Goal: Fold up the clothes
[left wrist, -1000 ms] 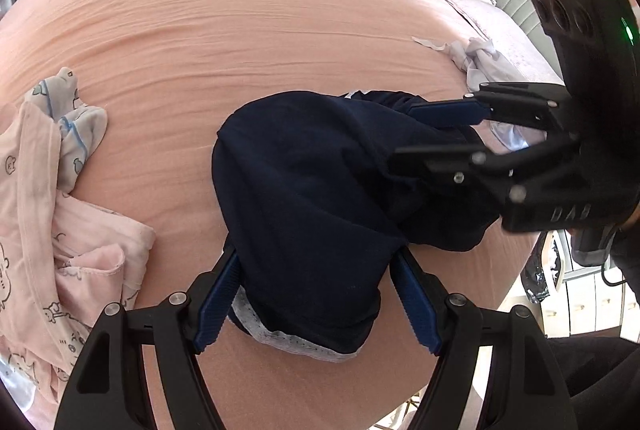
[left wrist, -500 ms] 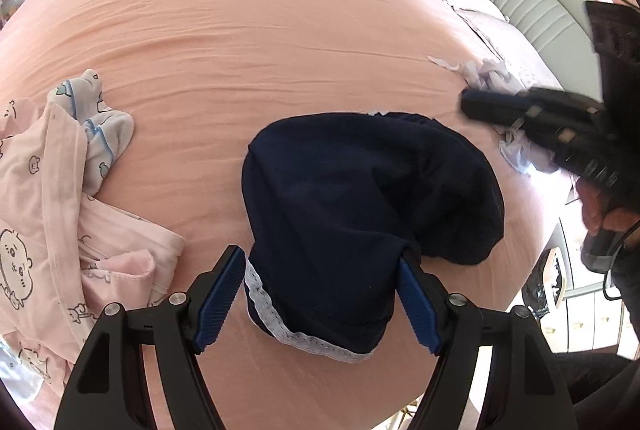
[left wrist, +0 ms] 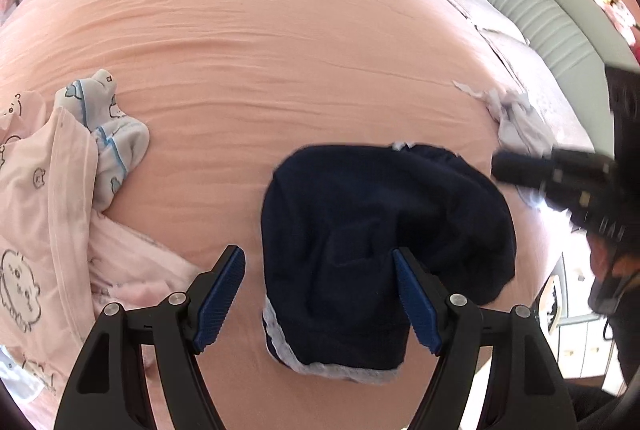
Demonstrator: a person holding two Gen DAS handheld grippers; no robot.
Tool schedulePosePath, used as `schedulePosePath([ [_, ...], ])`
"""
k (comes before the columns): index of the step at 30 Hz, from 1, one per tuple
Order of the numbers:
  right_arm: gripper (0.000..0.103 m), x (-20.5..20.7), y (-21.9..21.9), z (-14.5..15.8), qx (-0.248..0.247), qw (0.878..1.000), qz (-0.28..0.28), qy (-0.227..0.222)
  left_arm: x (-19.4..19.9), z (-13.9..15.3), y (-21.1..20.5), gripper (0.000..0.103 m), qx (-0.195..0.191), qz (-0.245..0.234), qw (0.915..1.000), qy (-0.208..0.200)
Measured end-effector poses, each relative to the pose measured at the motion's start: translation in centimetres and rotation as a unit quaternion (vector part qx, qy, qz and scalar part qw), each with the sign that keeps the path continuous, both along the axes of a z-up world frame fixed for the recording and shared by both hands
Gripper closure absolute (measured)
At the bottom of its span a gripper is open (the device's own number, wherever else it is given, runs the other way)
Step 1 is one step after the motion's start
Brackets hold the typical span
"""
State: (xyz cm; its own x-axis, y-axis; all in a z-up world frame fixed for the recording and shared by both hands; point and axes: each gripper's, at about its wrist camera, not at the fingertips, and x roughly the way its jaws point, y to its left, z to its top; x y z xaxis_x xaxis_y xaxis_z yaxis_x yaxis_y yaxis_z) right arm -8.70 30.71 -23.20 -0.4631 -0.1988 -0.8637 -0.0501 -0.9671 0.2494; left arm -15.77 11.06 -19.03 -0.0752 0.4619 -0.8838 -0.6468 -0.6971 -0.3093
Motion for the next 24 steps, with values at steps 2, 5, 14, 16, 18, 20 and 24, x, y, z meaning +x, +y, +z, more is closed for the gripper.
schedulePosePath([
  [2, 0.077, 0.0, -0.1, -0.3, -0.009, 1.0, 0.001, -0.008, -0.6, -0.1, 0.1, 0.029, 0.005, 0.008, 0.9999, -0.01],
  [5, 0.053, 0.1, 0.1, -0.2, -0.033, 0.999, -0.002, 0.0, -1.1, -0.6, 0.5, 0.029, 0.034, 0.014, 0.9985, -0.042],
  [14, 0.049, -0.8, -1.9, -0.9, -0.011, 1.0, 0.003, -0.001, -0.1, -2.4, 0.2, 0.061, 0.07, 0.034, 0.9942, -0.074],
  [16, 0.049, -0.8, -2.1, -1.3, -0.012, 1.0, 0.004, -0.006, 0.3, -2.4, 0.1, 0.069, 0.074, 0.036, 0.994, -0.073],
  [18, 0.049, -0.9, -2.5, -2.0, -0.011, 1.0, 0.009, -0.015, 0.4, -2.3, 0.2, 0.074, 0.075, 0.035, 0.9942, -0.068],
  [20, 0.049, -0.9, -2.8, -2.6, -0.004, 1.0, 0.015, -0.023, 0.8, -2.0, 0.3, 0.082, 0.082, 0.029, 0.9941, -0.065],
  [24, 0.049, -0.8, -3.4, -3.1, 0.014, 0.999, 0.026, -0.029, 1.6, -1.2, 0.2, 0.084, 0.094, 0.008, 0.994, -0.055],
])
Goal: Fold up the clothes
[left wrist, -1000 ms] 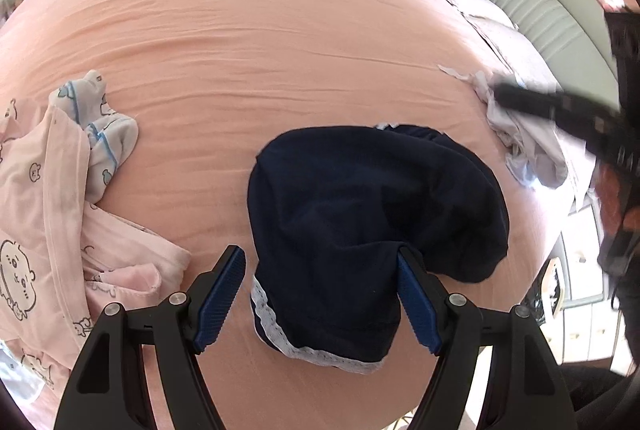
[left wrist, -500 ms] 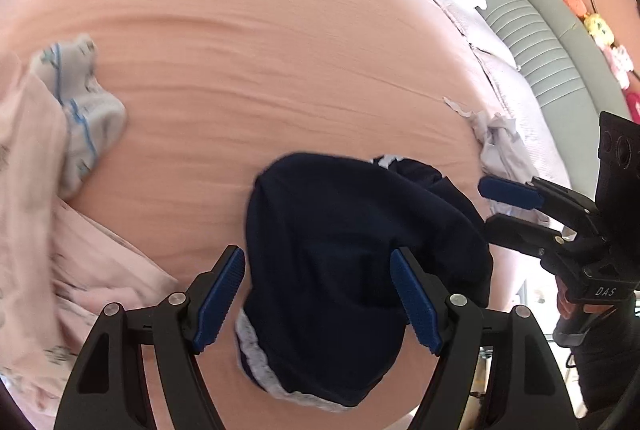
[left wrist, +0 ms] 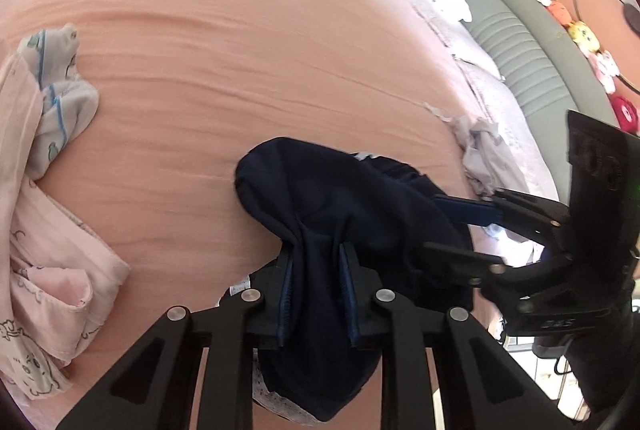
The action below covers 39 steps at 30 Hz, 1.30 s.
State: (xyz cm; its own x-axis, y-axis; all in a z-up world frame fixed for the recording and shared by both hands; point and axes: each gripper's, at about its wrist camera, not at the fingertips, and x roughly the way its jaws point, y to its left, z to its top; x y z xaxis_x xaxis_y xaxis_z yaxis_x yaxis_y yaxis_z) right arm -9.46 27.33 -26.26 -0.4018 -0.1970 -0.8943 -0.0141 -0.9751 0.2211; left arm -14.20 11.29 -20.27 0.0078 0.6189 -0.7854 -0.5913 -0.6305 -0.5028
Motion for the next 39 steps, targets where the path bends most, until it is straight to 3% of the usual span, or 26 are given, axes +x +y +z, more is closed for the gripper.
schedulePosePath([
  [6, 0.049, -0.1, -0.1, -0.2, 0.022, 1.0, 0.008, 0.008, 2.4, 1.5, 1.4, 0.085, 0.006, -0.045, 0.9981, 0.041],
  [14, 0.049, 0.1, -0.9, -1.4, 0.029, 0.999, 0.017, 0.001, 6.2, 3.0, 3.4, 0.087, -0.021, -0.127, 0.9843, 0.121],
  [17, 0.054, 1.0, -0.9, -1.2, 0.042, 0.999, 0.018, 0.022, 6.3, 2.8, 3.4, 0.087, -0.012, -0.127, 0.9863, 0.105],
  [18, 0.074, 1.2, -0.9, -1.2, 0.05, 0.998, 0.019, 0.022, 6.2, 2.8, 3.3, 0.087, -0.007, -0.124, 0.9874, 0.098],
  [19, 0.086, 1.4, -1.0, -1.4, 0.061, 0.998, 0.018, 0.015, 6.1, 2.8, 3.3, 0.087, -0.002, -0.121, 0.9883, 0.092],
  [22, 0.092, 1.9, -0.9, -1.8, 0.065, 0.998, 0.015, 0.006, 6.1, 3.1, 3.2, 0.087, 0.006, -0.118, 0.9894, 0.085],
  [32, 0.094, 3.5, -0.2, -1.9, 0.126, 0.992, 0.014, 0.006, 4.9, 3.1, 1.8, 0.082, -0.008, -0.101, 0.9919, 0.077],
  [39, 0.094, 4.6, 1.5, -2.8, 0.153, 0.988, -0.002, -0.022, 4.0, 2.8, 0.6, 0.079, -0.033, -0.088, 0.9919, 0.086],
])
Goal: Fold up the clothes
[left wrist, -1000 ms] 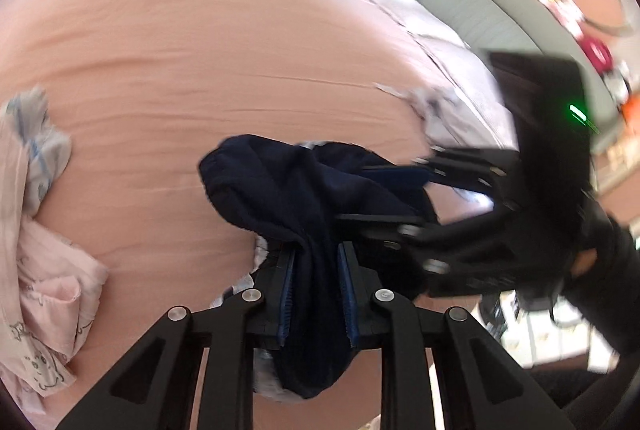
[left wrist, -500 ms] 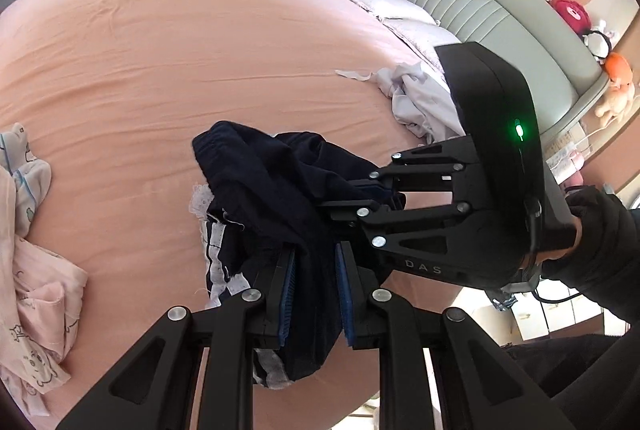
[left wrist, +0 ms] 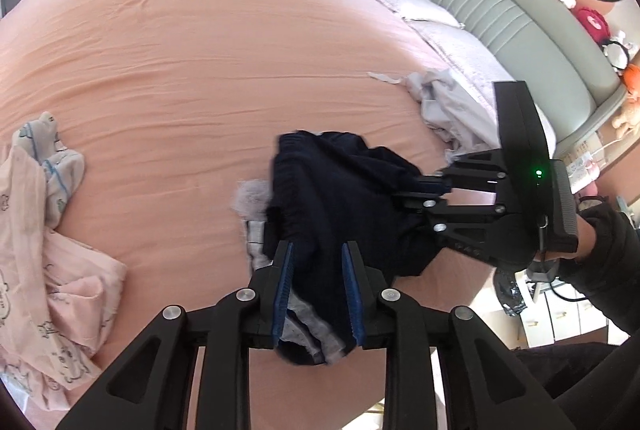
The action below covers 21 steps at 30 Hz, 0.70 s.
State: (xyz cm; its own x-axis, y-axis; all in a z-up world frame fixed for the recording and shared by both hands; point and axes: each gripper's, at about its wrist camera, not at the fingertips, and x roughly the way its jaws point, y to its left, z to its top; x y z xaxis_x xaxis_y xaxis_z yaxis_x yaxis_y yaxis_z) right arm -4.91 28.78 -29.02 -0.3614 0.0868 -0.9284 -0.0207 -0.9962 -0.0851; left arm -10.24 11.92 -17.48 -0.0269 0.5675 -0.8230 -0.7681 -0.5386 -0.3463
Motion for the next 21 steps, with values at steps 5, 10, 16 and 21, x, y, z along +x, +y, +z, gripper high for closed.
schedulePosePath([
  [5, 0.094, 0.4, 0.9, -0.3, -0.025, 1.0, -0.013, -0.007, -0.7, -1.2, 0.5, 0.068, -0.035, 0.0, 0.9994, -0.002],
  [10, 0.094, 0.9, 0.3, -0.5, 0.009, 1.0, 0.004, -0.008, -1.2, -1.9, 0.0, 0.063, -0.038, 0.004, 0.9991, -0.016],
  [16, 0.094, 1.1, 0.9, -0.3, -0.007, 1.0, -0.011, -0.012, -1.4, -2.2, 0.6, 0.063, -0.009, -0.009, 0.9981, -0.06],
  [21, 0.094, 1.4, 1.5, -0.3, -0.026, 0.999, -0.018, -0.011, -0.2, -3.0, 1.8, 0.063, 0.0, -0.033, 0.9968, -0.073],
])
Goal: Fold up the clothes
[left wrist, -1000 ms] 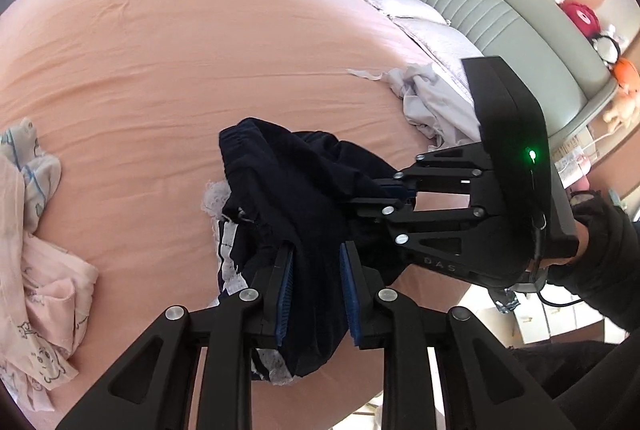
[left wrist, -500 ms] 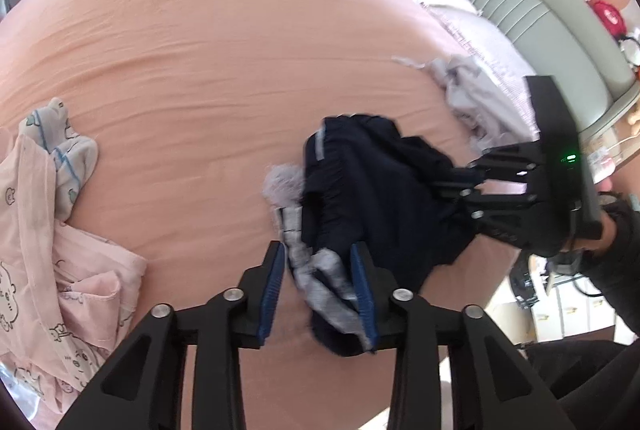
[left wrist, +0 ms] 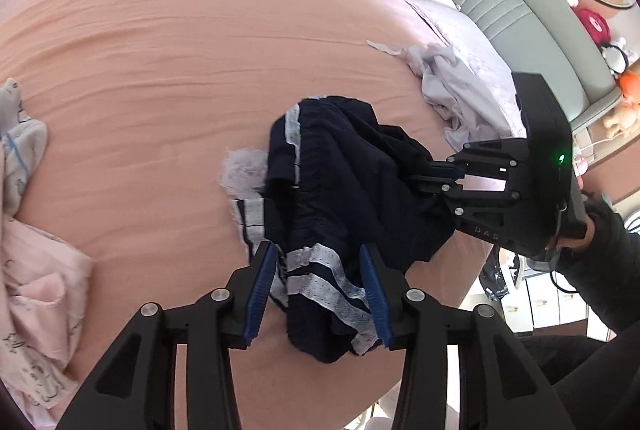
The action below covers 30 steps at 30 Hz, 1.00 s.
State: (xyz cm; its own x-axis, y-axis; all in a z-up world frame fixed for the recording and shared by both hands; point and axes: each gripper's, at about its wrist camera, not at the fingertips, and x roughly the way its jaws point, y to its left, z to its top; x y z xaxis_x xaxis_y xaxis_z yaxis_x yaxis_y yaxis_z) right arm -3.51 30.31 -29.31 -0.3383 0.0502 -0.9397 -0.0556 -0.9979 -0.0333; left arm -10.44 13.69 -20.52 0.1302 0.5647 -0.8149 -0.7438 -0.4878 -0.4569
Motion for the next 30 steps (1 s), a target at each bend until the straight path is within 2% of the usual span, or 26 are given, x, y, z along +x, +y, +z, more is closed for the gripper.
schedulePosePath([
  [3, 0.093, 0.3, 0.5, 0.1, -0.015, 1.0, -0.008, -0.001, 0.6, -0.4, 0.2, 0.064, 0.011, 0.004, 0.9998, -0.013],
  [6, 0.092, 0.4, 1.0, 0.3, -0.043, 0.999, -0.023, -0.002, 1.1, 0.0, 0.1, 0.067, 0.022, 0.005, 0.9997, -0.005],
  [9, 0.092, 0.5, 2.8, 0.8, -0.101, 0.992, -0.072, -0.01, 1.6, 0.4, 0.2, 0.068, 0.026, -0.004, 0.9997, -0.001],
  [12, 0.092, 0.5, 3.7, 2.1, -0.124, 0.987, -0.1, -0.004, 2.4, 0.8, 0.4, 0.068, 0.027, -0.015, 0.9995, 0.011],
  [14, 0.091, 0.4, 3.3, 3.4, -0.104, 0.99, -0.093, 0.009, 2.8, 1.2, 0.7, 0.068, 0.033, -0.022, 0.9991, 0.016],
  [17, 0.071, 0.5, 1.9, 5.4, -0.046, 0.996, -0.067, 0.027, 3.5, 1.9, 1.0, 0.068, 0.043, -0.027, 0.9983, 0.028],
  [18, 0.063, 0.5, 1.6, 5.9, -0.043, 0.997, -0.063, 0.034, 3.7, 2.2, 1.1, 0.069, 0.046, -0.028, 0.998, 0.033],
  [21, 0.054, 0.6, 0.9, 7.3, -0.059, 0.995, -0.06, 0.05, 4.1, 2.5, 1.5, 0.07, 0.057, -0.036, 0.9974, 0.024],
  [26, 0.052, -1.3, -0.2, 7.5, -0.111, 0.99, -0.072, 0.039, 5.0, 1.9, 2.3, 0.07, 0.06, -0.049, 0.997, 0.006],
  [30, 0.052, -2.1, -1.2, 7.4, -0.099, 0.992, -0.069, 0.038, 5.8, 1.3, 2.8, 0.07, 0.057, -0.061, 0.9965, -0.005],
])
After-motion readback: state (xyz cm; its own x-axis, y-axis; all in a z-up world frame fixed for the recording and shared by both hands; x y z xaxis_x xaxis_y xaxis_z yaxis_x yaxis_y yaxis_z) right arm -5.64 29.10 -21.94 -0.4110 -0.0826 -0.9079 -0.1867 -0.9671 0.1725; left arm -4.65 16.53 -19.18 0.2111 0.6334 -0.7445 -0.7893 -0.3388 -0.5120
